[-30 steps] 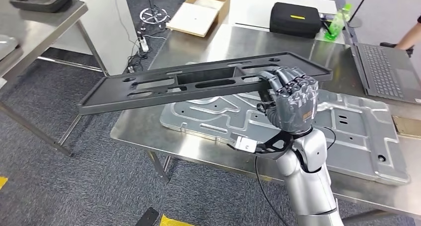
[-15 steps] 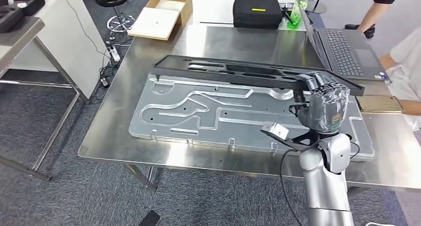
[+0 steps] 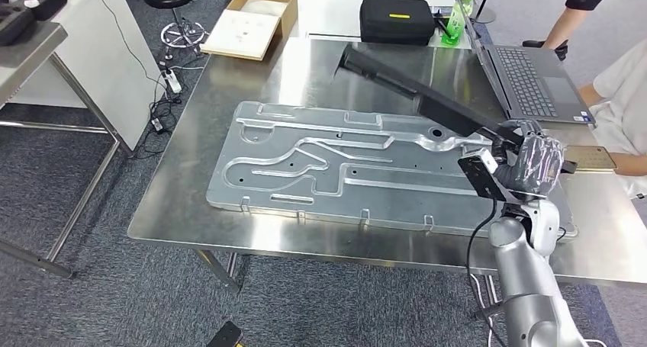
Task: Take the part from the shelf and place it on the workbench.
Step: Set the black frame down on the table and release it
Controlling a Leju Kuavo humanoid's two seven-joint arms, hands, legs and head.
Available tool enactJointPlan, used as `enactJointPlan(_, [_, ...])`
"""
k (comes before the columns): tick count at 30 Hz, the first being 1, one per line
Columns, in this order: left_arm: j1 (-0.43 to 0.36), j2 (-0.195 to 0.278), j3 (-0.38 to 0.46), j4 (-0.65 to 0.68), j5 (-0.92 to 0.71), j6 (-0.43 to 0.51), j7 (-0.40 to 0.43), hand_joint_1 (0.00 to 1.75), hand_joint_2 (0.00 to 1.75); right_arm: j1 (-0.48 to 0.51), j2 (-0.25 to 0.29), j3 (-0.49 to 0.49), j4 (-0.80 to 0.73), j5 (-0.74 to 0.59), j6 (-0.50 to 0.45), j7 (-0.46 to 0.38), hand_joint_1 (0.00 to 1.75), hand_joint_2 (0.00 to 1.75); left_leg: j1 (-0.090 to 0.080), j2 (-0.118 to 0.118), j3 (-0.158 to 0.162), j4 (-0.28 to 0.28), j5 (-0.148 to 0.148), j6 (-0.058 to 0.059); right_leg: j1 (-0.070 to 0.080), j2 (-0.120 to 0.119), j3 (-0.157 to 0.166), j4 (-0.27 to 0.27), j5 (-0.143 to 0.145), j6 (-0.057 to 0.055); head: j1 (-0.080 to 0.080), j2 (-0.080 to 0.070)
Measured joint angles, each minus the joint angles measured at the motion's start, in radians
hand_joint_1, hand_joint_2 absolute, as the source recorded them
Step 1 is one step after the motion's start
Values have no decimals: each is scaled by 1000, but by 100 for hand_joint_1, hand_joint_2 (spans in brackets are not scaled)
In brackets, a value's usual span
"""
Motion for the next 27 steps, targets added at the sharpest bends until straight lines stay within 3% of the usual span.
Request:
enactJointPlan(2, [-1,0,0,0,0,-3,-1,0,175,-23,-24,9,41,-24,21,3,175,175,-4,1,-3,4,-3,-10,4,-6,35,-74,17,-7,0,0])
enactJointPlan(6, [0,1,0,0,-1,-6,-2,0,175,-47,-61,22,102,-18,33,11,175,175,-3,3,-8,18,-18,-28,6,-2,36,-83,16,-35,-1,0])
enactJointPlan(8, [0,2,-1,0,-2,-7,-2,0,175,-60,-79,35,124,13,28,14,175,175,0,2,-45,102,-70,-33,6,-1,38,-86,18,-48,-1,0])
enactJointPlan(10, [1,2,-1,0,-3,-7,-2,0,175,-66,-95,46,143,33,26,14,175,175,0,1,-106,235,-130,-34,12,1,38,-86,17,-55,-1,0])
enactJointPlan(11, [2,2,-1,0,-3,-7,-2,0,175,-67,-101,49,152,36,26,14,175,175,0,1,-129,279,-141,-33,15,3,38,-85,16,-56,-1,0])
enactJointPlan(12, [3,2,-1,0,-3,-7,-2,0,175,-68,-106,52,160,37,25,14,175,175,-1,1,-135,289,-132,-31,18,4,39,-85,16,-57,-1,0])
enactJointPlan(13, [3,2,-1,0,-3,-7,-2,0,175,-69,-111,55,166,41,24,14,131,175,-2,1,-122,259,-105,-26,20,6,40,-84,15,-57,-1,0])
enactJointPlan(16, [1,6,-2,0,-7,-5,-3,0,175,-77,-121,66,180,72,7,16,0,175,-10,-5,-34,69,-13,-4,25,12,42,-82,14,-56,-1,0])
enactJointPlan(18, [0,8,-3,0,-13,-3,-4,0,175,-82,-129,78,185,97,-6,19,0,175,-15,-7,-10,14,-3,3,23,14,39,-83,17,-48,-1,0])
enactJointPlan(20, [0,8,-4,0,-12,-2,-5,0,87,-83,-139,92,187,115,-9,23,0,175,-15,-6,-5,0,2,6,21,15,39,-88,20,-36,-1,0])
enactJointPlan(22, [-1,8,-4,0,-6,-2,-6,0,0,-84,-148,103,186,123,-7,30,0,175,-9,-4,3,-18,13,13,19,14,32,-67,3,-27,-1,0])
enactJointPlan(25, [-2,7,-4,0,-1,0,-6,0,0,-82,-159,112,185,118,7,41,0,175,-7,-2,7,-27,20,19,13,12,-39,92,-83,-13,-1,0])
enactJointPlan(26, [-1,7,-4,0,-1,0,-6,0,0,-79,-160,113,186,113,15,45,0,175,-7,-1,7,-27,19,19,10,12,-64,146,-102,-9,-1,0])
enactJointPlan(27, [0,6,-4,0,-1,1,-5,0,0,-76,-161,115,186,108,22,47,0,175,-6,-1,6,-25,19,18,6,11,-75,170,-103,-4,-1,0])
